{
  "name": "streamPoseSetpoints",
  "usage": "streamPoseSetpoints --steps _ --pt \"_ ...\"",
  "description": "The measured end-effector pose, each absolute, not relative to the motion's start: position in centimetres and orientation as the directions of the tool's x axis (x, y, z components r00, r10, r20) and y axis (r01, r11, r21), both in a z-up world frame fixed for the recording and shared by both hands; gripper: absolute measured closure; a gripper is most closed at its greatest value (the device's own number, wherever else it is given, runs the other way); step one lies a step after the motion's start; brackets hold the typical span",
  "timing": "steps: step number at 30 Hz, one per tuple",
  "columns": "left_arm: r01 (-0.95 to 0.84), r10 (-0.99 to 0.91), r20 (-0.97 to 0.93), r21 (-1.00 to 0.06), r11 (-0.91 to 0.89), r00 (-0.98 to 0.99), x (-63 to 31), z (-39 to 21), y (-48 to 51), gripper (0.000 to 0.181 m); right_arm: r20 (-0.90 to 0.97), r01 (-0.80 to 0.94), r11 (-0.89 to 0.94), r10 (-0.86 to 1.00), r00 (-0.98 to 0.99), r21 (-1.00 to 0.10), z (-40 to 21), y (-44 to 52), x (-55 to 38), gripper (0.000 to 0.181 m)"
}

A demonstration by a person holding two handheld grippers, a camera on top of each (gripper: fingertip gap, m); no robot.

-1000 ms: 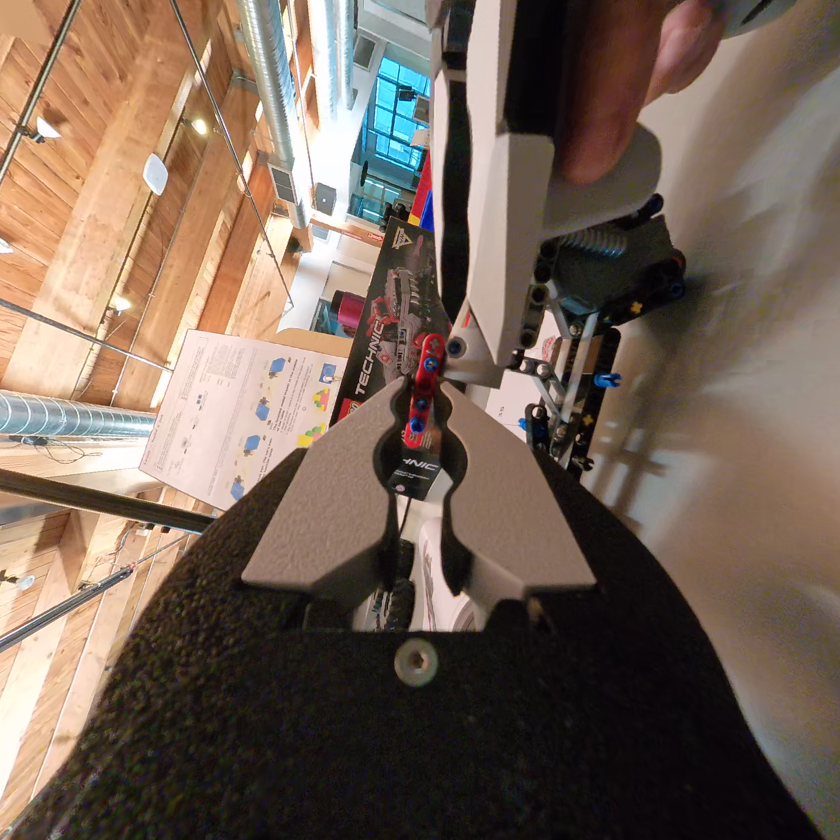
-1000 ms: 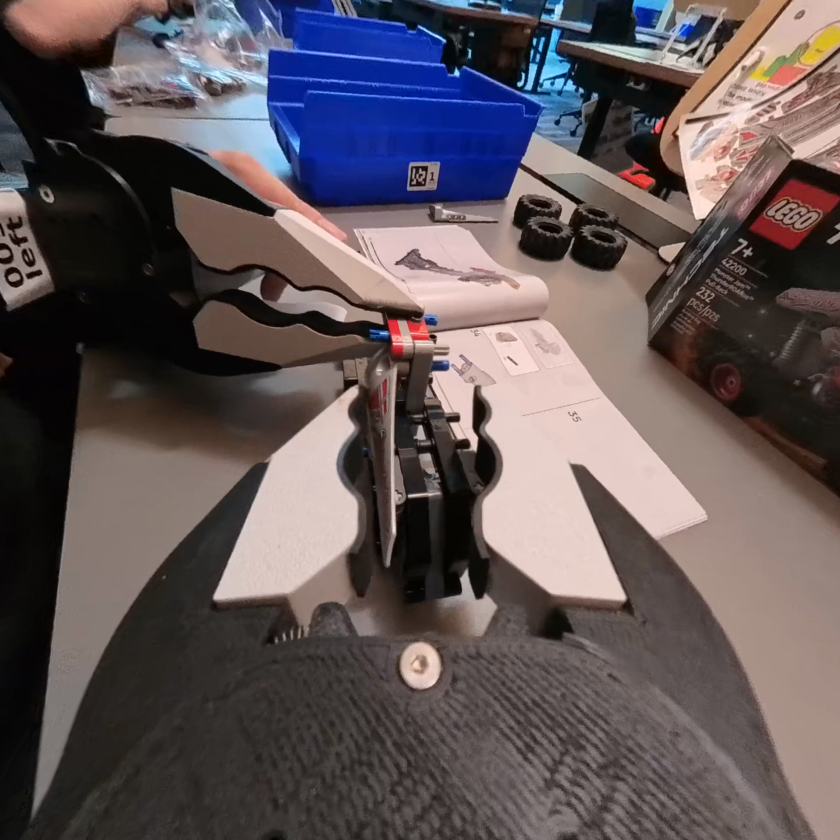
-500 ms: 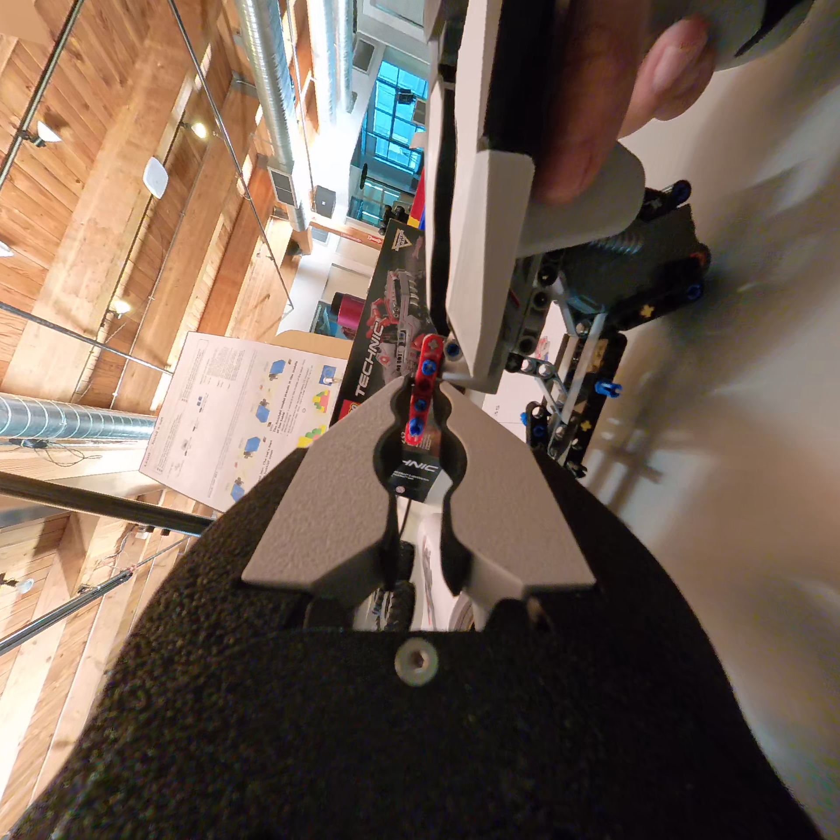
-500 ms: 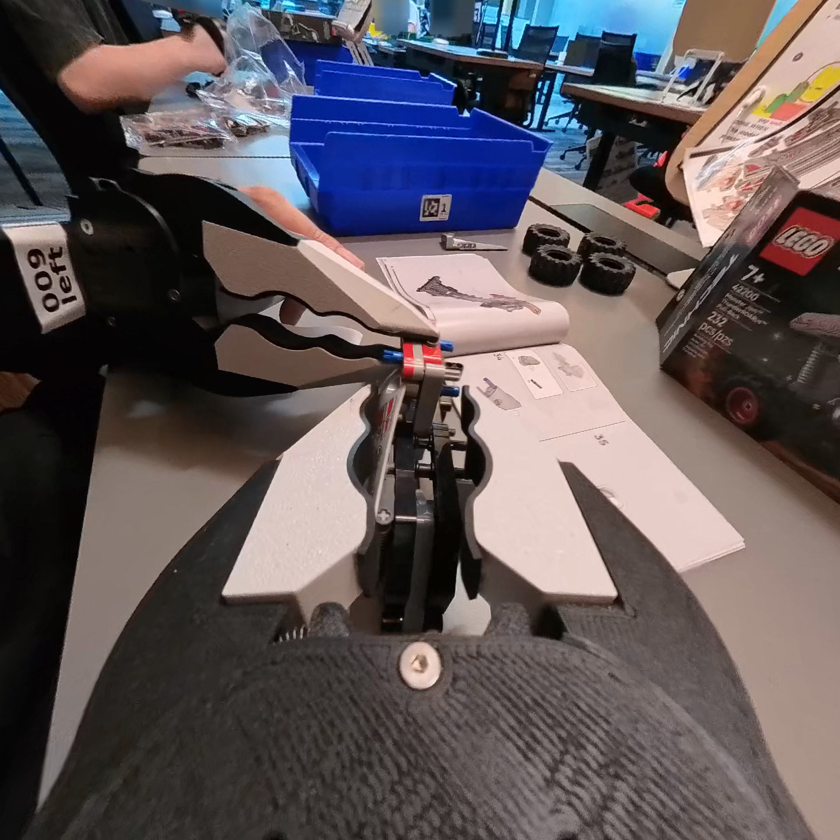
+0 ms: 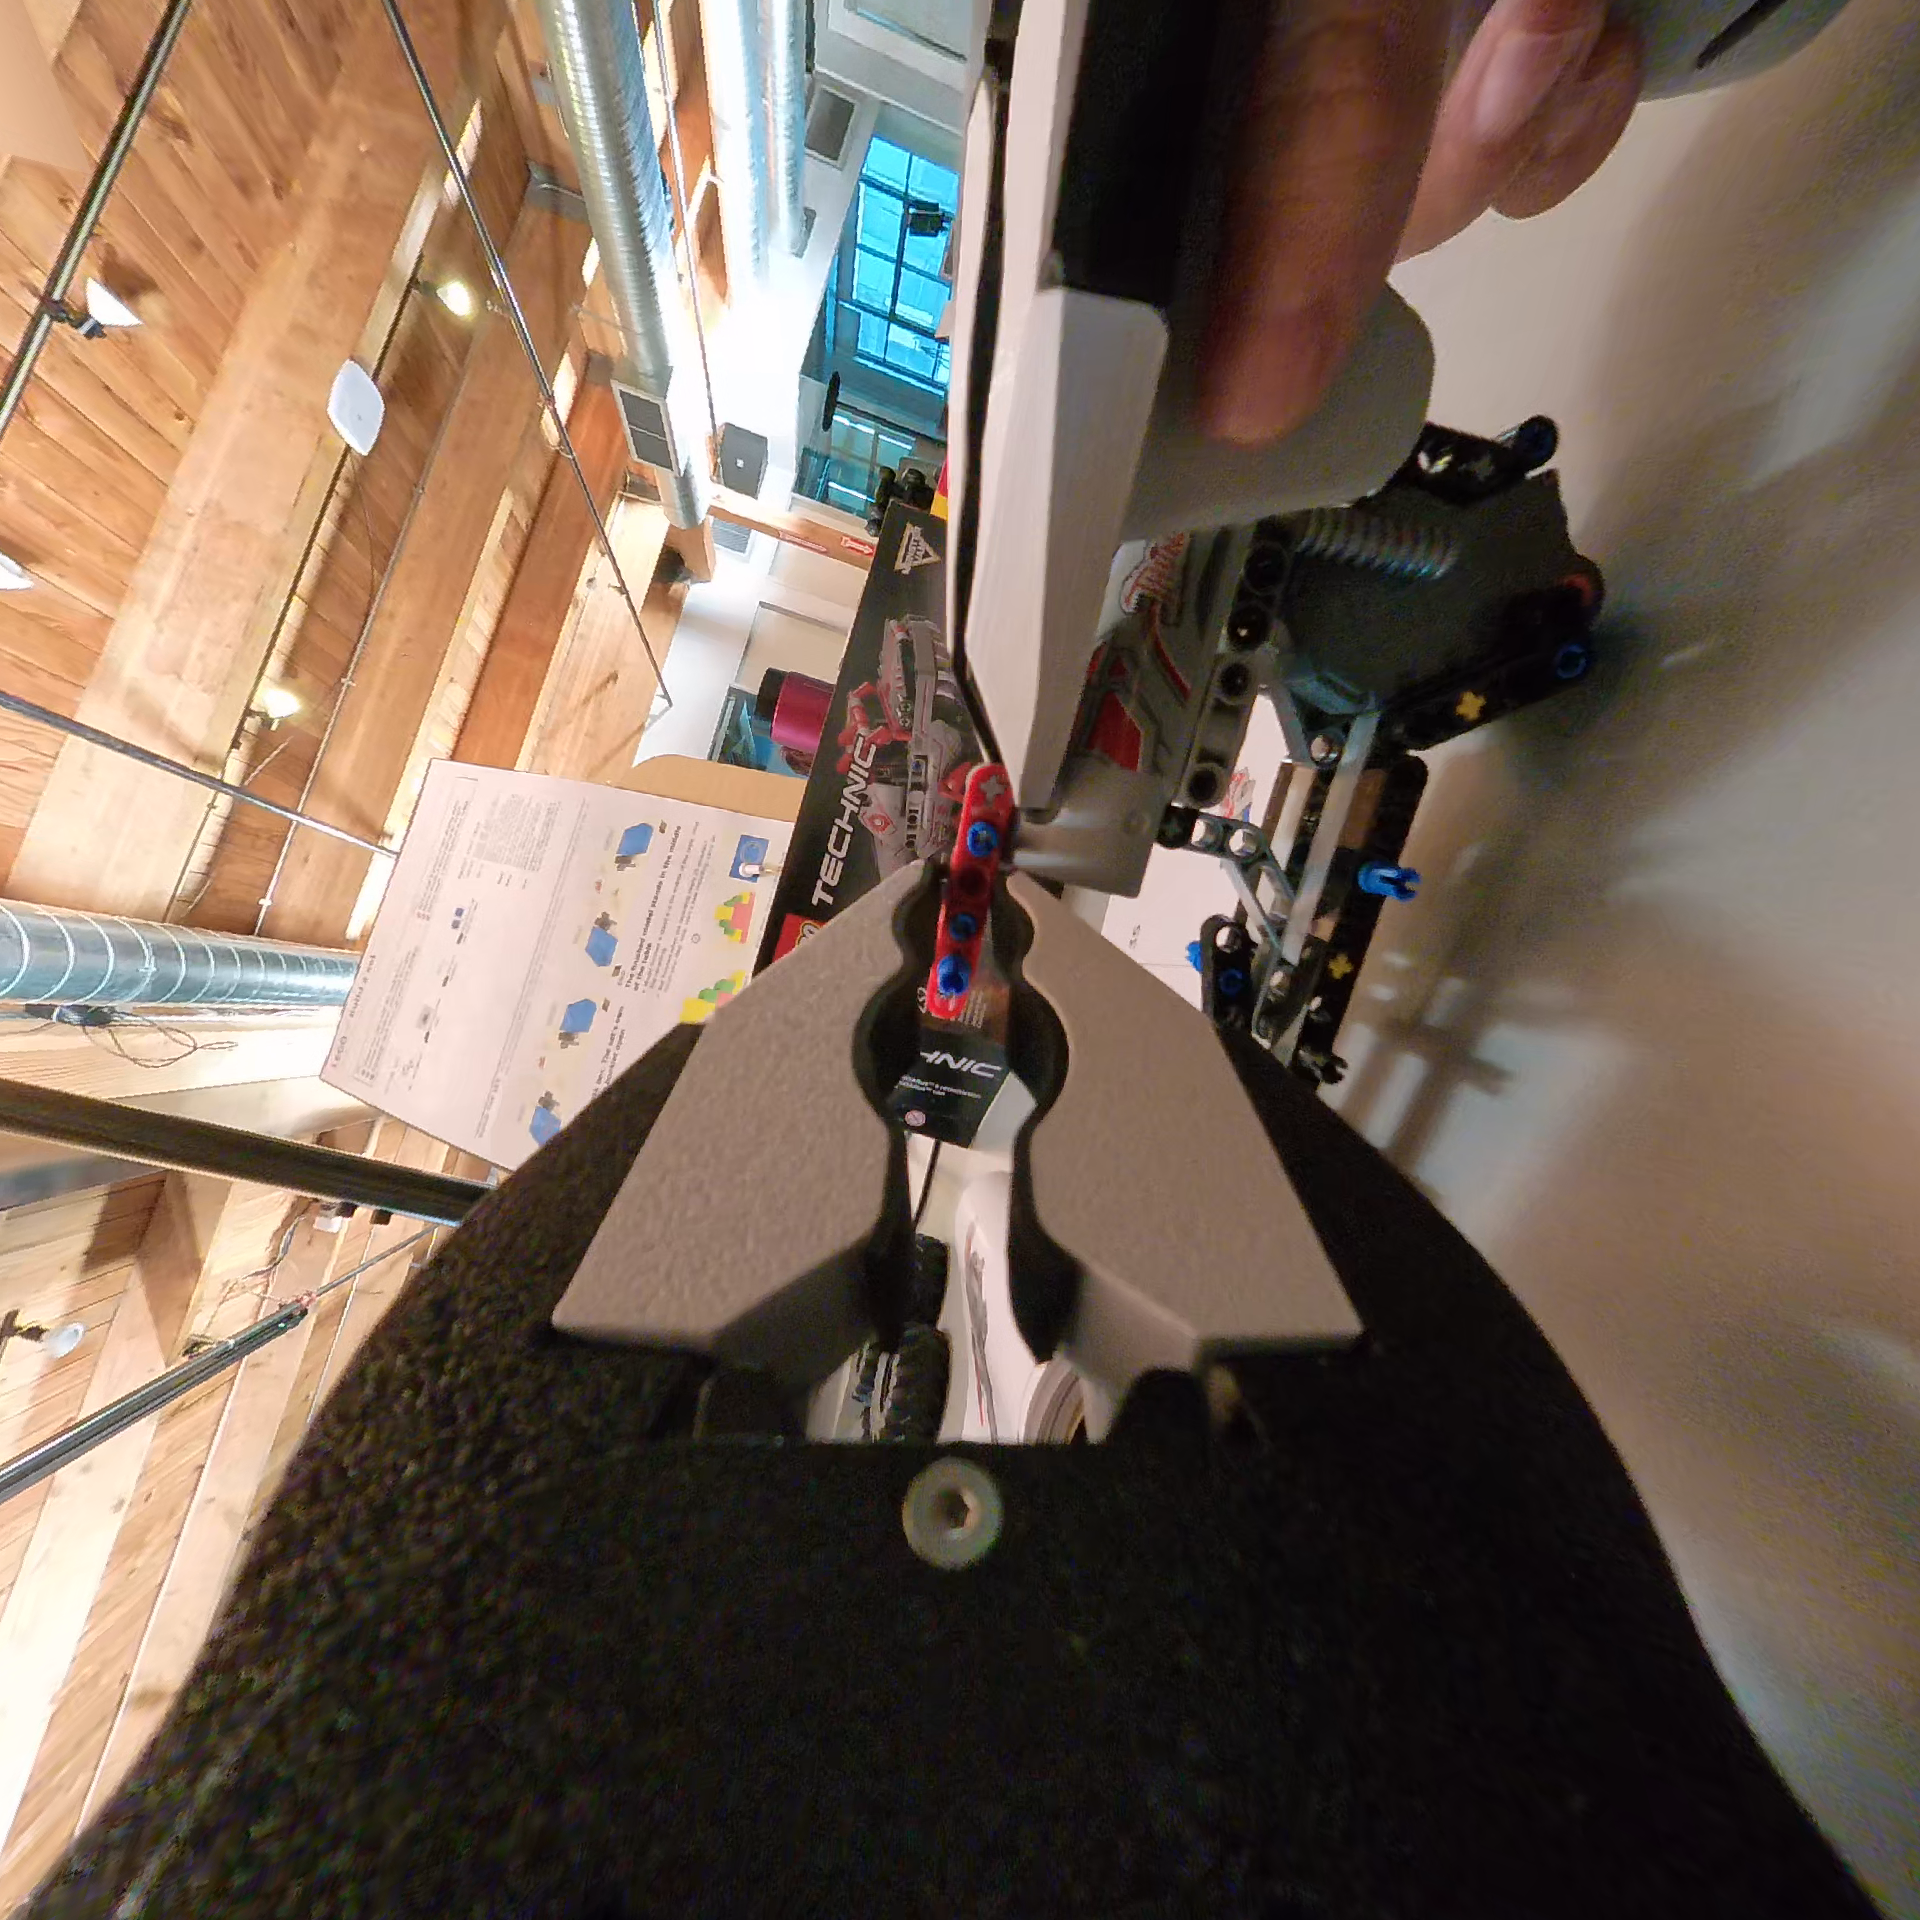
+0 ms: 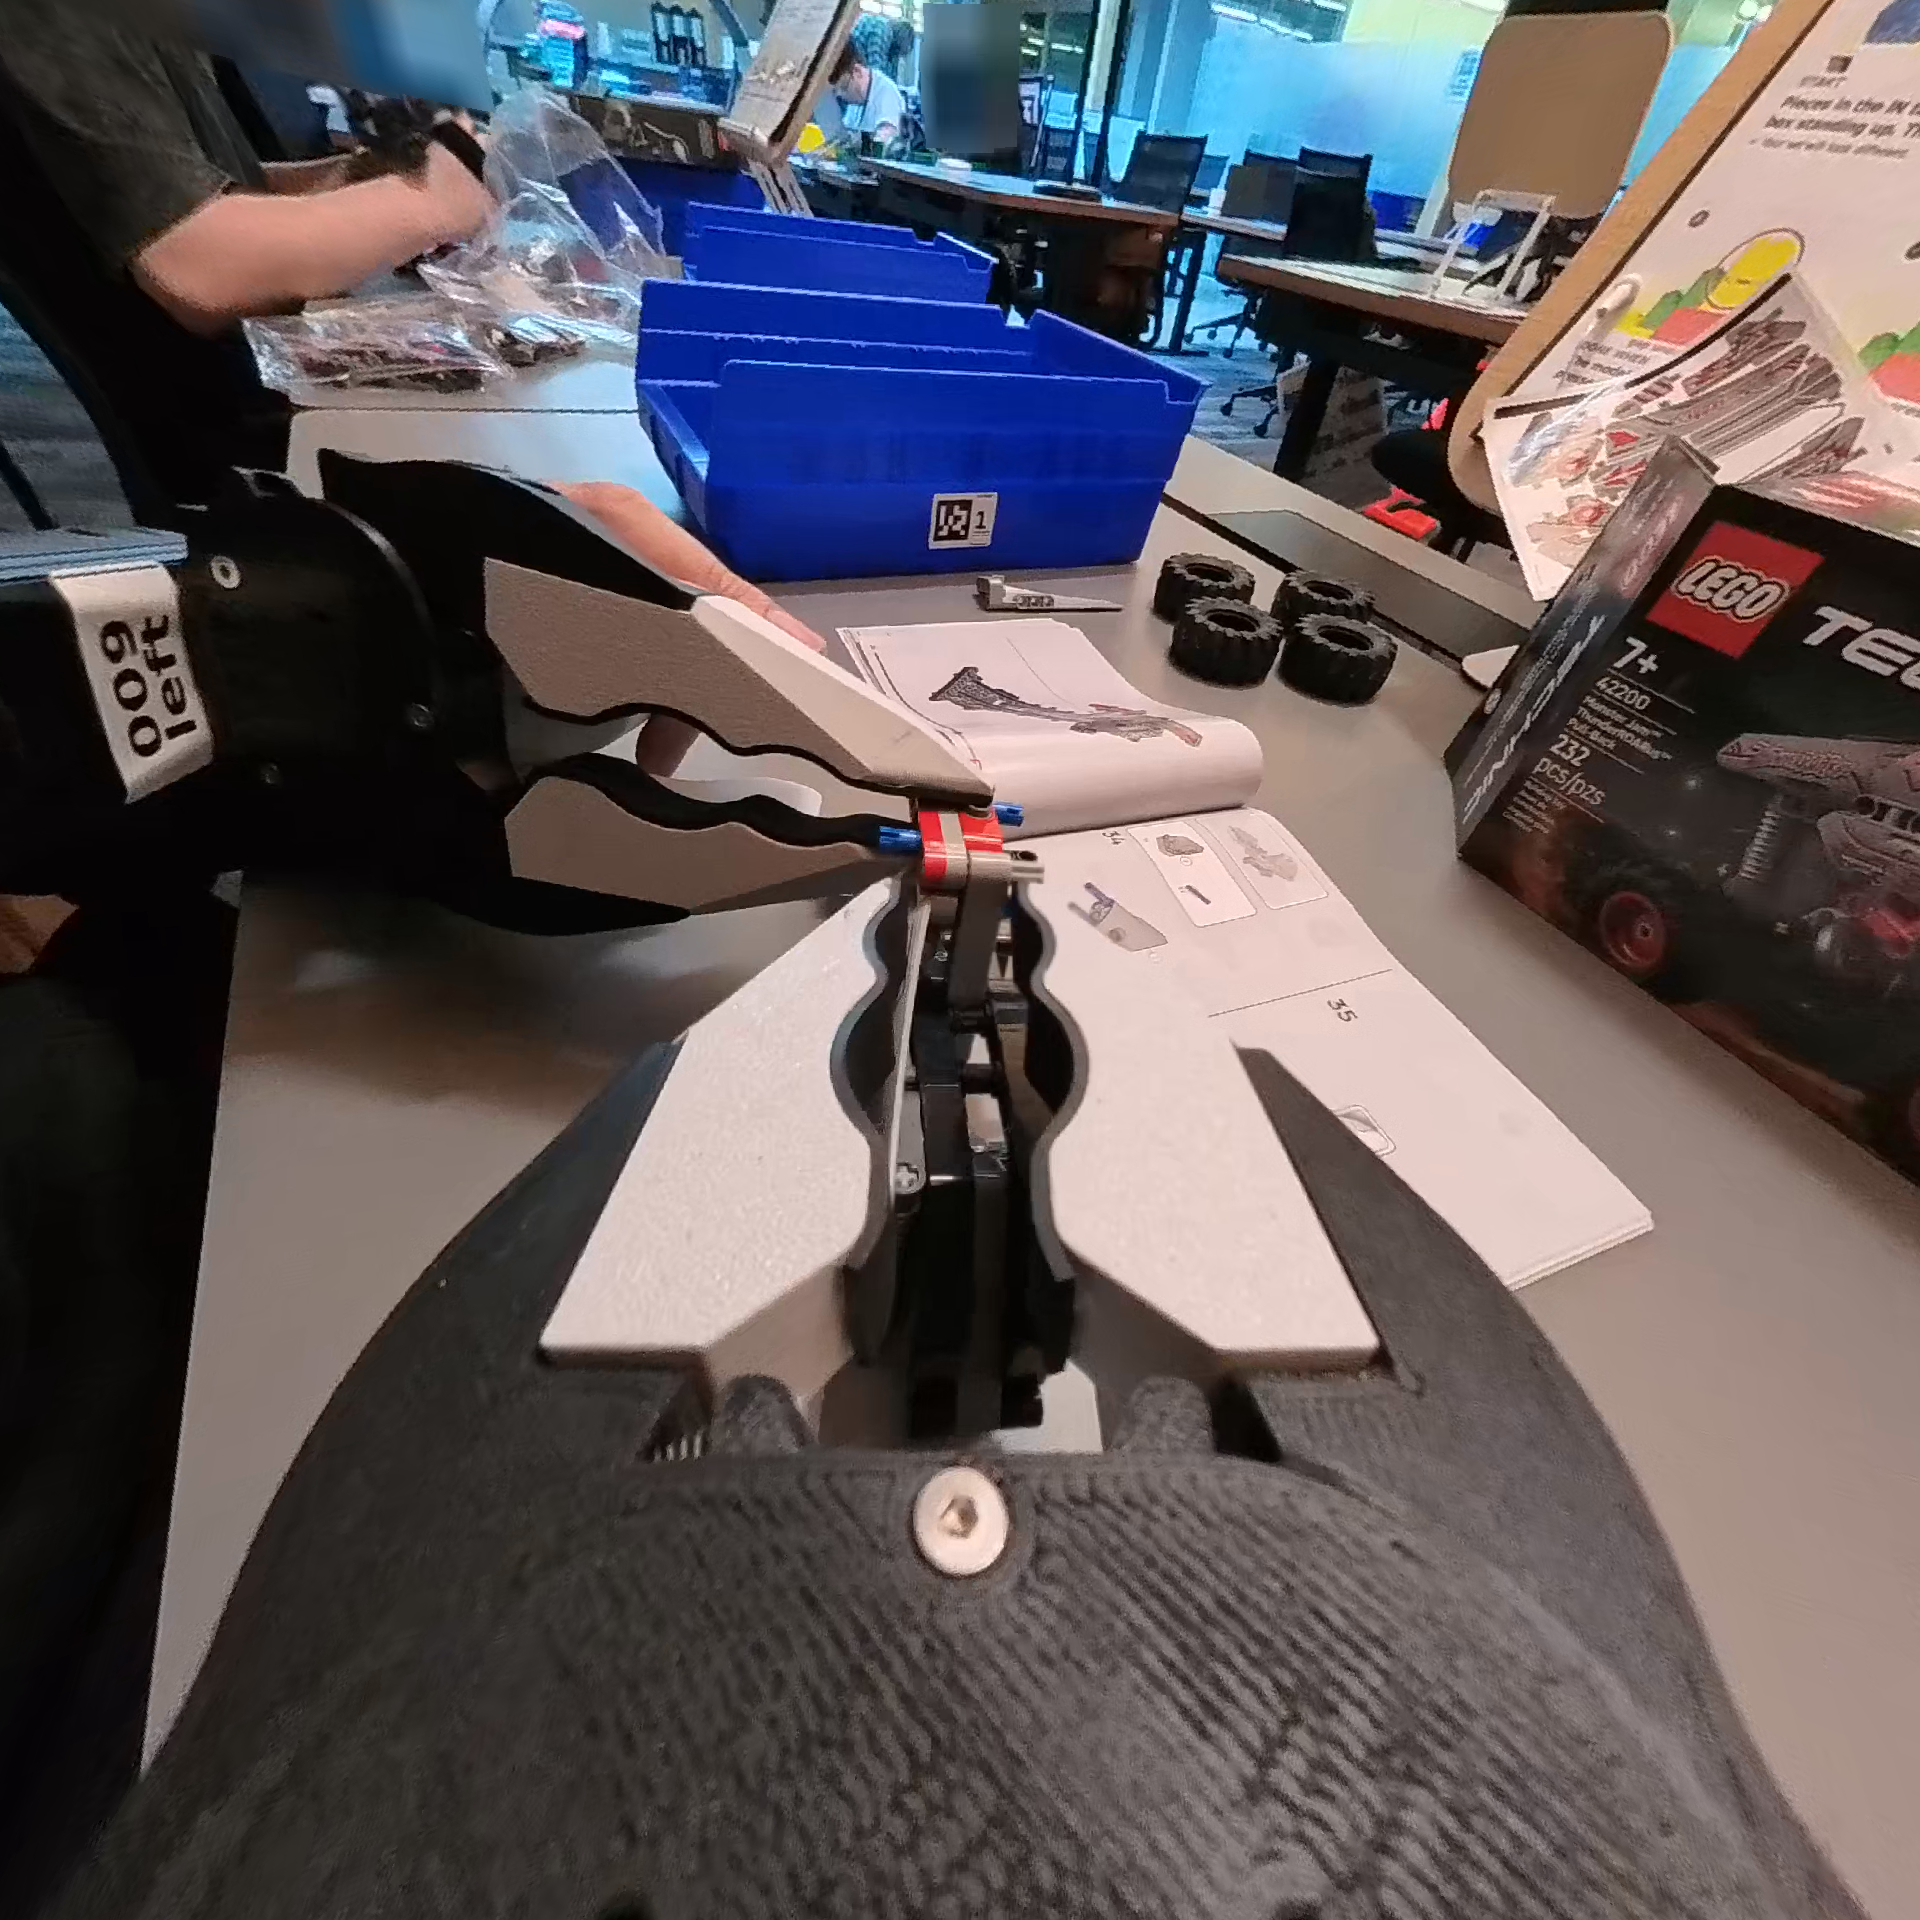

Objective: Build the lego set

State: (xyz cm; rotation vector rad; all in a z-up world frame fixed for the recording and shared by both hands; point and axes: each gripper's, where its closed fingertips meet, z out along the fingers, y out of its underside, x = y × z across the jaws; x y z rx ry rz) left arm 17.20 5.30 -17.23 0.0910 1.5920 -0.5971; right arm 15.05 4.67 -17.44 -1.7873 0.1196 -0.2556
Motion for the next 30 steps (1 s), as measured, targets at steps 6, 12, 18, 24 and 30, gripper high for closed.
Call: streamPoseSetpoints --steps 6,12,18,24,30 --pt "0.409 -0.291 -0.948 -0.319 0.855 -0.132 17.14 -17.2 5.26 0.175 0.081 0.038 -0.222 -0.186 0.979 -0.974 -17.44 4.55 14.95 0.166" --pt "0.402 -0.294 -0.947 -0.322 0.857 -0.132 17.21 -17.14 5.34 0.176 0.07 0.025 -0.226 -0.196 0.978 -0.974 -17.41 4.61 15.05 0.167" --pt "0.4 -0.296 -0.946 -0.323 0.858 -0.13 17.3 -17.08 5.32 0.176 0.068 0.018 -0.236 -0.206 0.976 -0.972 -17.38 4.57 15.11 0.167" --pt "0.405 -0.282 -0.951 -0.308 0.861 -0.125 17.29 -17.01 5.31 0.176 0.063 0.013 -0.24 -0.204 0.977 -0.971 -17.45 4.57 15.08 0.167" --pt "0.4 -0.279 -0.953 -0.303 0.865 -0.119 17.35 -16.91 5.24 0.176 0.051 0.002 -0.24 -0.197 0.979 -0.971 -17.45 4.52 15.06 0.168"
